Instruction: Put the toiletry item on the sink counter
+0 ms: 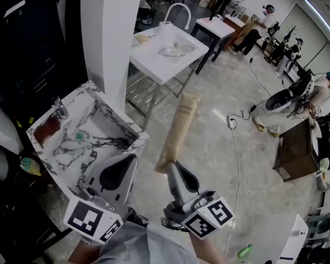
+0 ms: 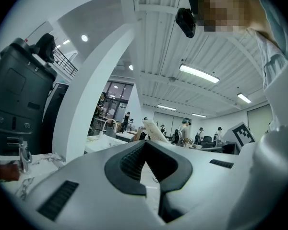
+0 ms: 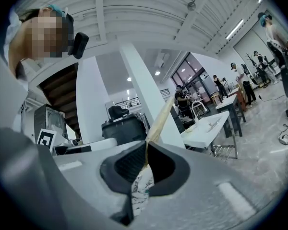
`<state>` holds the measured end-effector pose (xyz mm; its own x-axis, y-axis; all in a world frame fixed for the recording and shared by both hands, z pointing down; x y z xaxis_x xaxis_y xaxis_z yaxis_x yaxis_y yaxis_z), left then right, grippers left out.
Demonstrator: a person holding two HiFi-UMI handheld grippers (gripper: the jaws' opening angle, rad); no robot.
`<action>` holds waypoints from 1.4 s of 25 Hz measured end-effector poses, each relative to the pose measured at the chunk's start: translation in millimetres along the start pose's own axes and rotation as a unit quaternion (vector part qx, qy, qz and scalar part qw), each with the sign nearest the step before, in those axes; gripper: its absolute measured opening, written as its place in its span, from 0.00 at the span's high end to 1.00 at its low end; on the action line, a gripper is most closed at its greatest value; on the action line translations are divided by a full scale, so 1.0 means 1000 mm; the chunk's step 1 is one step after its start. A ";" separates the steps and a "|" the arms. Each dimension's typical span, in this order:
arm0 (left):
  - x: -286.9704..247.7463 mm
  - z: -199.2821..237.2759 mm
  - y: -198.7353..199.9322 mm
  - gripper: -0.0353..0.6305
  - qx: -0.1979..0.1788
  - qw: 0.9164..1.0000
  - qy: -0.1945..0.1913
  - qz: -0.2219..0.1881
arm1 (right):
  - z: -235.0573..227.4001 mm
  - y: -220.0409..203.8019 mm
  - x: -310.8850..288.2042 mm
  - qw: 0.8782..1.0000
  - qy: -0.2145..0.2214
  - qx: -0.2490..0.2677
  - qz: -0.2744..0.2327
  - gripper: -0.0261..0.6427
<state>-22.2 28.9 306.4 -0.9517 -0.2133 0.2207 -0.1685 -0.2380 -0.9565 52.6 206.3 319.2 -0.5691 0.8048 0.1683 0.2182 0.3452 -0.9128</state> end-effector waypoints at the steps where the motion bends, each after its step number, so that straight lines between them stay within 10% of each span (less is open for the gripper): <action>1: -0.003 0.003 -0.001 0.94 0.001 1.000 0.000 0.000 | -0.003 -0.001 -0.003 1.000 0.000 0.000 0.000 0.95; 35: -0.004 0.048 0.012 0.94 -0.037 0.994 0.100 -0.020 | -0.025 -0.007 -0.082 0.997 0.069 -0.020 0.017 0.95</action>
<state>-7.8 -18.7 303.5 -0.9748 -0.0104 0.2230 -0.2180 -0.1709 -0.9609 117.5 150.0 321.2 -0.4460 0.8746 0.1899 0.2693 0.3335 -0.9035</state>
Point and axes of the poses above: the fingertips, and each gripper's own axes: x backward along the fingers, z to its left, y out of its top, the point moved 8 cm from there along x, backward along the fingers, and after that the axes turned 11 degrees about -z, right-handed, at the moved point
